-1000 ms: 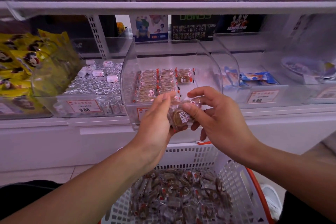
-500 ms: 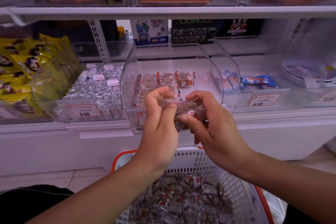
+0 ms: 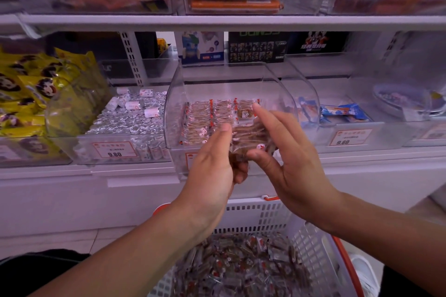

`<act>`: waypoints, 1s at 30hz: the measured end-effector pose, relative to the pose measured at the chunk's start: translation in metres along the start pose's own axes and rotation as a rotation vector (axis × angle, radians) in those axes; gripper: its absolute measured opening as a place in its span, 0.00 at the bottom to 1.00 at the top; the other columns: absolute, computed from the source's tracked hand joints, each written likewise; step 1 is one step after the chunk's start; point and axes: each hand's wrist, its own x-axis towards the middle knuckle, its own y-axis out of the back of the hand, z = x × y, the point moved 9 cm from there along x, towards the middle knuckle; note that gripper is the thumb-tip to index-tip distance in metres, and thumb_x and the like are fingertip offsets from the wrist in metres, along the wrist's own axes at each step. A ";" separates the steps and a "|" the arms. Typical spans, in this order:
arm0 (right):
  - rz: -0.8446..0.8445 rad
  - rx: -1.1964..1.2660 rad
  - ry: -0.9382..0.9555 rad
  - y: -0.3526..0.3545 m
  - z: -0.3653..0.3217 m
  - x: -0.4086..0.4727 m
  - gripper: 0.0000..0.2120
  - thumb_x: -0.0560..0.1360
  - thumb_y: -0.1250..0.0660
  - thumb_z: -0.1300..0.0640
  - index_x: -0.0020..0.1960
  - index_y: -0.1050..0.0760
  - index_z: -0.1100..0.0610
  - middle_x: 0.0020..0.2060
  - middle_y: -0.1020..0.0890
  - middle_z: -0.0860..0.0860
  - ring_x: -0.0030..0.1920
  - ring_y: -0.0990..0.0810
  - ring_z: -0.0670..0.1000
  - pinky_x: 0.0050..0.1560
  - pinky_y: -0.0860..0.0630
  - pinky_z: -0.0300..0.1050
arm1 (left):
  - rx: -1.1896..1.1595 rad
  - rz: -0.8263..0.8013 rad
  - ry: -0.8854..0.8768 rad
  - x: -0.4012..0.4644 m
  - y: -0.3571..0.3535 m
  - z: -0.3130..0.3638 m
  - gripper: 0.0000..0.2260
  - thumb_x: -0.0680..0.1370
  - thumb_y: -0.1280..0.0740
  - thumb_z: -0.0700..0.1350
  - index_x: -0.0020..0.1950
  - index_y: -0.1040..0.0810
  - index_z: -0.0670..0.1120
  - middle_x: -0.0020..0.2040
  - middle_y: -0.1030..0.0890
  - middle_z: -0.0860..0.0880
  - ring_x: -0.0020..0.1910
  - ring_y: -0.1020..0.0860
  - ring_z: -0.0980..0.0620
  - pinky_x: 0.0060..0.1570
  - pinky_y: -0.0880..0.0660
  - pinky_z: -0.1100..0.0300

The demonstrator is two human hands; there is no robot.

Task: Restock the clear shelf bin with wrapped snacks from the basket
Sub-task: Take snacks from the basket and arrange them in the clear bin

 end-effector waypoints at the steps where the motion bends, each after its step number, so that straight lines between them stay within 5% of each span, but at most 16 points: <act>1: -0.032 -0.005 -0.011 -0.003 0.000 0.000 0.30 0.79 0.37 0.49 0.76 0.39 0.63 0.64 0.31 0.51 0.64 0.31 0.44 0.66 0.37 0.30 | 0.048 -0.003 -0.033 0.000 0.000 0.004 0.19 0.81 0.43 0.58 0.55 0.20 0.45 0.42 0.21 0.44 0.35 0.27 0.53 0.32 0.32 0.60; 4: -0.131 -0.027 -0.023 -0.013 -0.003 0.000 0.31 0.79 0.36 0.52 0.77 0.41 0.62 0.68 0.30 0.55 0.67 0.30 0.48 0.69 0.33 0.38 | 0.314 -0.034 -0.164 0.002 -0.003 0.017 0.18 0.78 0.44 0.60 0.56 0.26 0.48 0.41 0.20 0.54 0.37 0.23 0.61 0.38 0.26 0.67; 7: -0.164 -0.040 0.009 -0.013 -0.010 0.008 0.27 0.78 0.33 0.57 0.74 0.35 0.62 0.66 0.27 0.55 0.66 0.28 0.50 0.68 0.32 0.41 | 0.383 0.009 -0.270 0.008 -0.004 0.030 0.10 0.83 0.44 0.52 0.54 0.29 0.48 0.43 0.23 0.51 0.38 0.23 0.61 0.40 0.26 0.66; 10: -0.313 -0.173 0.024 -0.011 -0.009 0.030 0.24 0.77 0.31 0.53 0.70 0.31 0.56 0.60 0.24 0.51 0.59 0.24 0.49 0.60 0.27 0.44 | 0.373 0.077 -0.259 0.021 0.000 0.035 0.09 0.85 0.45 0.49 0.54 0.29 0.46 0.41 0.22 0.48 0.33 0.24 0.57 0.34 0.24 0.60; 13: -0.512 -0.351 0.019 -0.014 0.000 0.063 0.21 0.74 0.29 0.47 0.64 0.27 0.52 0.52 0.19 0.48 0.51 0.22 0.49 0.52 0.26 0.46 | 0.462 0.091 -0.245 0.039 0.005 0.041 0.09 0.85 0.44 0.49 0.53 0.27 0.46 0.42 0.22 0.50 0.42 0.23 0.53 0.50 0.24 0.52; 17: -0.681 -0.461 0.033 -0.034 0.031 0.114 0.15 0.70 0.26 0.45 0.50 0.23 0.52 0.40 0.20 0.47 0.39 0.23 0.49 0.40 0.28 0.45 | 0.820 0.064 -0.159 0.063 0.019 0.053 0.18 0.83 0.48 0.59 0.60 0.27 0.48 0.49 0.22 0.51 0.53 0.22 0.46 0.55 0.26 0.50; 22: -1.000 -0.841 -0.196 -0.074 0.138 0.138 0.17 0.71 0.26 0.45 0.50 0.21 0.57 0.45 0.18 0.53 0.44 0.21 0.54 0.43 0.29 0.44 | 1.520 0.010 -0.312 0.071 0.042 0.065 0.15 0.84 0.45 0.53 0.65 0.30 0.45 0.62 0.26 0.43 0.62 0.28 0.43 0.61 0.28 0.47; 26: -1.166 -0.924 -0.297 -0.109 0.182 0.127 0.15 0.70 0.27 0.47 0.49 0.18 0.57 0.44 0.16 0.53 0.46 0.18 0.54 0.40 0.27 0.42 | 1.711 -0.041 -0.288 0.070 0.045 0.049 0.11 0.82 0.43 0.48 0.64 0.33 0.46 0.62 0.25 0.43 0.62 0.28 0.42 0.56 0.27 0.47; 30: -1.190 -0.887 -0.329 -0.130 0.195 0.122 0.16 0.72 0.26 0.50 0.55 0.18 0.57 0.50 0.16 0.54 0.51 0.18 0.55 0.50 0.24 0.44 | 1.775 -0.040 -0.324 0.071 0.046 0.045 0.11 0.82 0.43 0.47 0.63 0.33 0.47 0.60 0.25 0.44 0.61 0.29 0.44 0.55 0.27 0.48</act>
